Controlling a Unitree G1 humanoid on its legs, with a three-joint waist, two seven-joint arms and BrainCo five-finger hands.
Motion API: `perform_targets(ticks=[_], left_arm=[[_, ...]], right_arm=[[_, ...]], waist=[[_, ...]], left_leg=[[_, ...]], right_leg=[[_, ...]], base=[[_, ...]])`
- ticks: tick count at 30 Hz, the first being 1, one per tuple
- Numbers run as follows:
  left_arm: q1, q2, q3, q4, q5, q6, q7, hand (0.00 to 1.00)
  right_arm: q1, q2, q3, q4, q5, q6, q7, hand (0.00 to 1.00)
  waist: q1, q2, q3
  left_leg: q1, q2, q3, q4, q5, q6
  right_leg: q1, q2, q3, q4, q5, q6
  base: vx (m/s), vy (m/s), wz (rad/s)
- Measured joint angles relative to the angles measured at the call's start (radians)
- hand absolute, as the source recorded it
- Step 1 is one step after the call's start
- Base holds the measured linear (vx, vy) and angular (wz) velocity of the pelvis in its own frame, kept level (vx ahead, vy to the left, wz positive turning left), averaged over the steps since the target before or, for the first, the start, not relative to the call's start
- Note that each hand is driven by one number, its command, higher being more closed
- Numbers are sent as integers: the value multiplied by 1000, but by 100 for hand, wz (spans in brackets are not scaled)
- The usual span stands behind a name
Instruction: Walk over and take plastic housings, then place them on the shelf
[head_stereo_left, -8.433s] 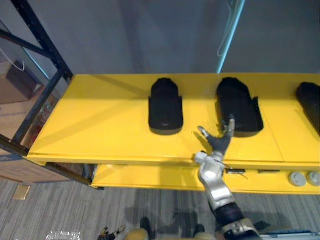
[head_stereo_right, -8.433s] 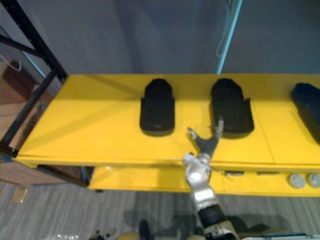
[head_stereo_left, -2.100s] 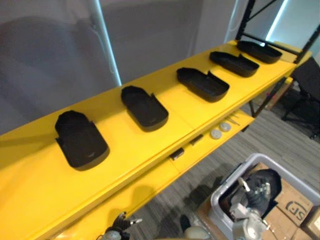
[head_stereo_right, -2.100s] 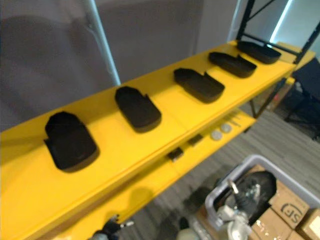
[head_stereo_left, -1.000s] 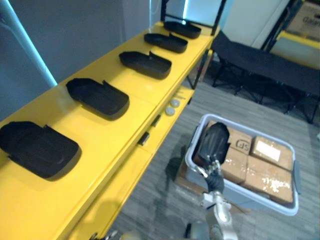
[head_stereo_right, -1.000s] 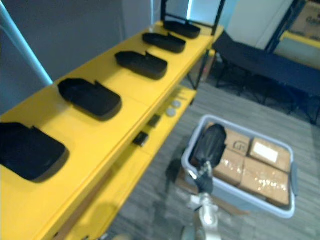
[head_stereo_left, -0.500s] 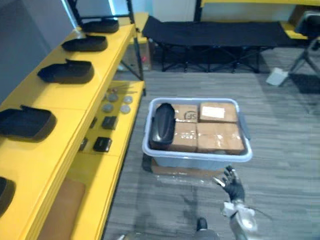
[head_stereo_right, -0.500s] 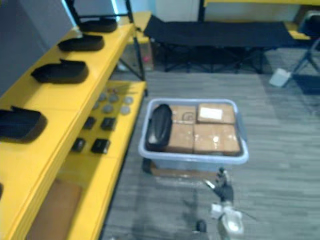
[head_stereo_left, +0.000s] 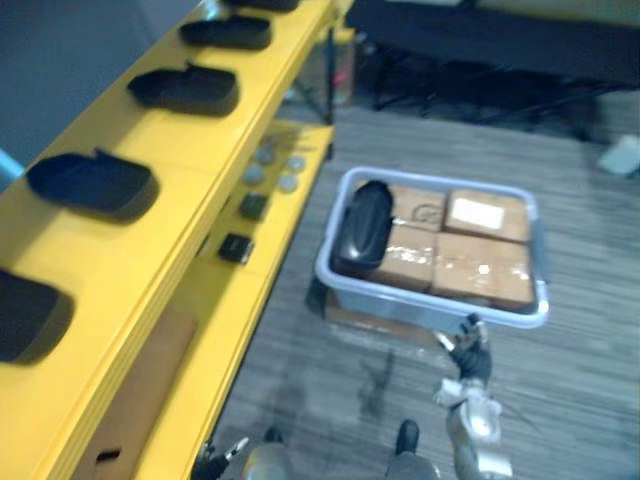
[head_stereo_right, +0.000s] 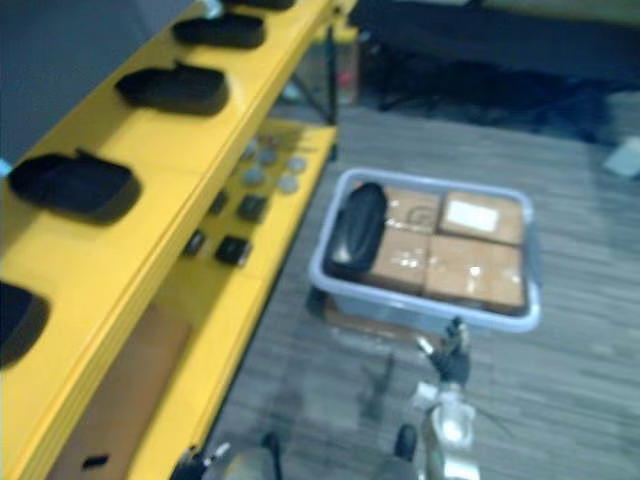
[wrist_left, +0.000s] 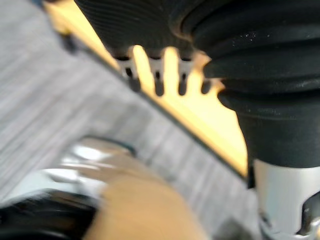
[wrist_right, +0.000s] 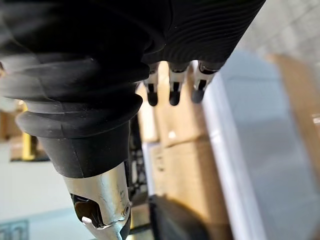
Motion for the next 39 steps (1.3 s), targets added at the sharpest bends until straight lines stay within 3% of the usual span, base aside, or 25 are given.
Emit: perform_targets(ticks=[6,9,13,17,21,23,25,29,32,36,39], left_arm=[[-43,10,4,-23,-3,2,-17,0],[-49,9,3,-21,-24,3,-45,0],[-52,9,-2,-16,-47,2,-58,0],[-66,8,-50,-14,-64,2,-68,0],[-69,8,-88,-13,-87,2,-79,0],[-77,8,-117,-13,-100,0,-80,0],[-77,8,-129,-10,-103,1,-80,0],[-86,6,-183,3,-143,1,-80,0],[-104,2,-200,25,-163,1,-86,0],[-105,2,-238,32,-182,0,-91,0],[-106,2,-242,33,-182,-6,-102,0]], right_arm=[[-462,-234,-67,323,107,61,-31,0],[-610,-327,-60,441,127,87,-33,0],[-750,-430,-45,597,182,163,-74,0],[-839,-491,-45,661,193,237,-89,0],[-887,-521,-44,720,193,340,-125,0],[-911,-567,-45,754,194,400,-164,0],[-933,-580,-45,766,202,425,-186,0],[-980,-628,-26,782,218,493,-203,0],[-1006,-675,8,783,189,509,-192,0],[-1026,-738,66,805,122,552,-109,0],[-1030,-782,94,806,95,555,-76,0]], waist=[[66,8,145],[100,15,162],[142,33,177],[163,59,194],[179,69,199],[192,87,207],[195,91,209],[202,130,223],[215,148,225],[225,168,225],[240,169,225]], left_leg=[[-119,-18,-62,117,-10,14],[-192,-24,-85,168,-18,23],[-253,-35,-116,229,-35,32],[-298,-47,-124,250,-36,38],[-330,-50,-127,266,-35,40],[-349,-53,-133,275,-34,41],[-363,-54,-132,275,-31,43],[-372,-58,-132,274,-30,45],[-390,-62,-131,273,-25,48],[-412,-81,-134,271,-19,54],[-448,-87,-135,274,-14,59]], right_leg=[[-27,-10,-48,29,10,2],[-73,-13,-60,55,10,2],[-95,-17,-78,80,8,1],[-133,-31,-80,102,8,1],[-163,-35,-80,116,8,1],[-178,-37,-81,122,8,1],[-196,-39,-80,126,8,1],[-211,-45,-80,134,8,1],[-234,-52,-79,146,6,-1],[-261,-74,-81,170,-1,3],[-299,-83,-83,187,-4,2]], base=[[-98,81,30],[-102,85,19],[-82,83,16],[-100,73,7],[-54,51,2],[-34,36,6],[-22,16,-1],[-18,15,-1],[-54,33,-1],[-54,35,8],[-66,24,5]])
